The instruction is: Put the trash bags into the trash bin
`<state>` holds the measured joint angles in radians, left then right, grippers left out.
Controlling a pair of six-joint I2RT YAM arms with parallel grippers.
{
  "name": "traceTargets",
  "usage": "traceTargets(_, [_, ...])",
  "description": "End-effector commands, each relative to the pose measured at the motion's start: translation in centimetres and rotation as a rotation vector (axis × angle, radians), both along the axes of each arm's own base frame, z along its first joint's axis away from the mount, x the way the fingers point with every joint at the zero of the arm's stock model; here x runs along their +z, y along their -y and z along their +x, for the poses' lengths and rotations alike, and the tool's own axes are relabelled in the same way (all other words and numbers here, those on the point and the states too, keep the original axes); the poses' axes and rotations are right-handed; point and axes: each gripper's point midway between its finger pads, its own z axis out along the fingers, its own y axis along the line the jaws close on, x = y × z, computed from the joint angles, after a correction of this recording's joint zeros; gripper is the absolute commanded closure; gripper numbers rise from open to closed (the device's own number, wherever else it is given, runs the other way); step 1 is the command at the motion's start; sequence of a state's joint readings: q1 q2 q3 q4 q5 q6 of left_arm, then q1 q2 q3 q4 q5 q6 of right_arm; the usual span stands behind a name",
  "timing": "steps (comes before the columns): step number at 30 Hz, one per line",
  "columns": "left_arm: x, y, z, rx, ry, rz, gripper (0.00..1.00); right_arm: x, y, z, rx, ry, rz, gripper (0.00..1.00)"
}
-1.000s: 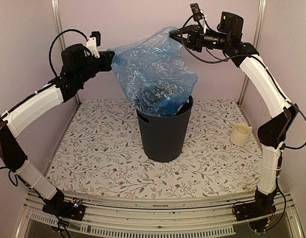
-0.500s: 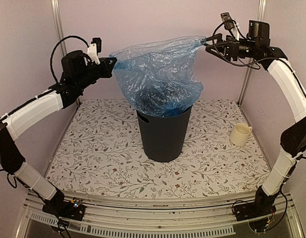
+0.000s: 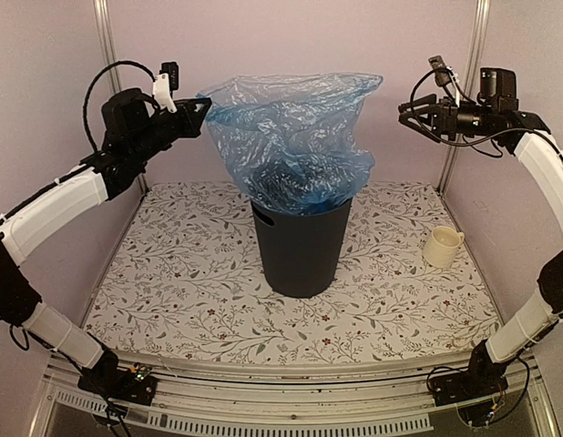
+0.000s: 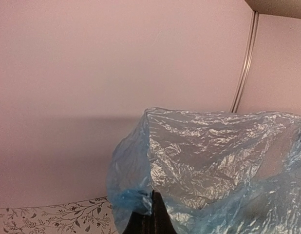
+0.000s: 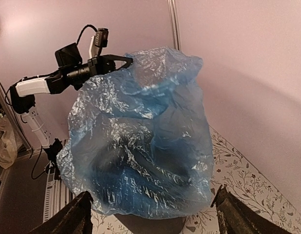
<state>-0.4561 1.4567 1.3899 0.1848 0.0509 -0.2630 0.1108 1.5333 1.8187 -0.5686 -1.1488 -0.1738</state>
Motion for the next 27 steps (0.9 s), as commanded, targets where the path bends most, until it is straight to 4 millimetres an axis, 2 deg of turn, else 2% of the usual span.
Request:
traceTargets(1, [1.5,-0.6,-1.7,-0.025,0.033,-0.02,1.0,-3.2,1.5,1.8,-0.157,0.021,-0.097,0.16])
traceTargets(5, [0.9,-0.2,-2.1,-0.057,0.012,-0.033,1.0,-4.9,1.7,2.2,-0.161,0.031,-0.145,0.29])
traceTargets(7, [0.6,0.0,-2.3,-0.066,0.006,-0.041,1.0,-5.5,1.6,2.7,-0.161,0.019,-0.151,0.4])
traceTargets(8, [0.4,0.1,-2.3,-0.068,0.002,-0.042,1.0,-5.8,1.4,2.9,-0.154,0.012,-0.152,0.48])
traceTargets(12, [0.1,0.1,-2.5,-0.069,0.0,-0.053,1.0,-7.1,-0.1,3.3,-0.12,0.008,-0.181,0.61])
traceTargets(18, [-0.2,-0.2,-3.0,-0.062,-0.001,-0.061,1.0,-8.9,-2.6,3.4,-0.077,-0.009,-0.223,0.72])
traceTargets(23, [-0.1,-0.5,-3.5,-0.06,0.005,-0.08,1.0,-10.5,-6.0,1.8,0.003,0.01,-0.276,0.76])
traceTargets(27, [0.5,-0.4,-3.8,-0.08,0.015,-0.098,1.0,-10.6,-8.8,0.8,0.067,0.033,-0.286,0.77])
